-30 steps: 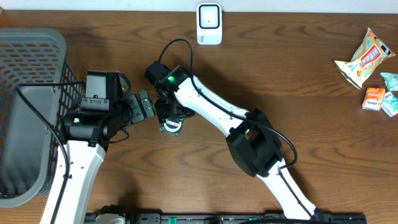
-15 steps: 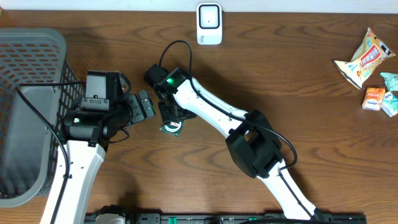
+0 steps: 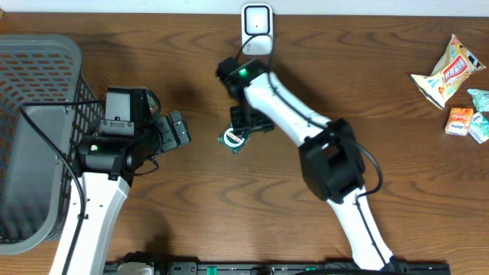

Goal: Scan the item barcode
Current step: 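Grasp the Zam-Buk tin with the right gripper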

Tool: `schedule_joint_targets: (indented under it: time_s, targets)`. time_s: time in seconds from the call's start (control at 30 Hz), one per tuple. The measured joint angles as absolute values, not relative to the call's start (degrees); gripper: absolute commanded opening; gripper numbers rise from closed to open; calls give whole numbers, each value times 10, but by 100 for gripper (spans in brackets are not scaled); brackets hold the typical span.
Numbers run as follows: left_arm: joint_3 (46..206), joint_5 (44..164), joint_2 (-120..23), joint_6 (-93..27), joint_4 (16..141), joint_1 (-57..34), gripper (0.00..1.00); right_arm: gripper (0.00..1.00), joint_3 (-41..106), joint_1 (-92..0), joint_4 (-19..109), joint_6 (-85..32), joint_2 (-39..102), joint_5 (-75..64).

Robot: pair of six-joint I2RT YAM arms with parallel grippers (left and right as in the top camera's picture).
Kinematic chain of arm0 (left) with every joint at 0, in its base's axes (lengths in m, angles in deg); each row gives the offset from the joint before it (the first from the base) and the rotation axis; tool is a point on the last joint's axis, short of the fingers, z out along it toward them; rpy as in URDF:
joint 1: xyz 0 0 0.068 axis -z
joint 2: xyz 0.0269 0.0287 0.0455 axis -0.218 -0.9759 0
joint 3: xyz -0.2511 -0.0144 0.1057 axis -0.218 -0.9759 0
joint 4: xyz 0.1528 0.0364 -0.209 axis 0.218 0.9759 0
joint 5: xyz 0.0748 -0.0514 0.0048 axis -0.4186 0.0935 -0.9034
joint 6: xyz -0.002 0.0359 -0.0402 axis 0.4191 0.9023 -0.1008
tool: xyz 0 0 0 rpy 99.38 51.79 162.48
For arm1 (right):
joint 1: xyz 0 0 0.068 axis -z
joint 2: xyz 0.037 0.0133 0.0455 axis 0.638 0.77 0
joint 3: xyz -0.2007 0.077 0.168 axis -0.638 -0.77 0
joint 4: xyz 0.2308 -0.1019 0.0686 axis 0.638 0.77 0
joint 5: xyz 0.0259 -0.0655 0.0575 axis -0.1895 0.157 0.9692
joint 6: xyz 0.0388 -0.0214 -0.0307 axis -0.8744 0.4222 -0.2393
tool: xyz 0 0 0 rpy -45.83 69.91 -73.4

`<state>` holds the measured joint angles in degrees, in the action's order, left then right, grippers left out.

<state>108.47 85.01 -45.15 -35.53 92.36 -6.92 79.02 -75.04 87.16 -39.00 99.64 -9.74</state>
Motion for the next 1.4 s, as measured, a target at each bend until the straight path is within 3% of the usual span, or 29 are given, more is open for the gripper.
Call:
schedule_joint_targets:
  time_s: [0.27, 0.43, 0.67, 0.77, 0.9, 0.93, 1.0, 1.27, 1.3, 1.37, 1.4]
  targets:
    - [1085, 850, -451, -355, 923, -69, 98, 58, 783, -722, 843, -344, 998, 27]
    - [1085, 850, -451, -355, 924, -69, 98, 50, 783, -731, 833, -310, 998, 52]
    - [1085, 850, -451, -355, 924, -69, 98, 53, 791, -728, 852, -291, 998, 63]
    - [1085, 850, -451, -355, 924, -69, 98, 59, 808, -724, 853, -286, 998, 66]
    - [1085, 850, -451, -355, 924, -69, 98, 74, 815, -723, 845, -285, 998, 90]
    - [1085, 850, -451, -355, 924, -69, 98, 89, 815, -725, 843, -287, 998, 97]
    - [1085, 850, -451, -355, 924, -69, 98, 99, 815, -729, 838, -291, 998, 104]
    - [1085, 850, -451, -355, 924, -69, 98, 99, 815, -763, 820, -299, 998, 113]
    - [1085, 850, -451, -355, 924, -69, 98, 96, 815, -767, 820, -300, 998, 113]
    - [1085, 850, -451, -355, 924, -69, 98, 76, 815, -773, 819, -302, 998, 113]
    - [1085, 850, -451, -355, 923, -69, 98, 73, 815, -778, 816, -300, 998, 114]
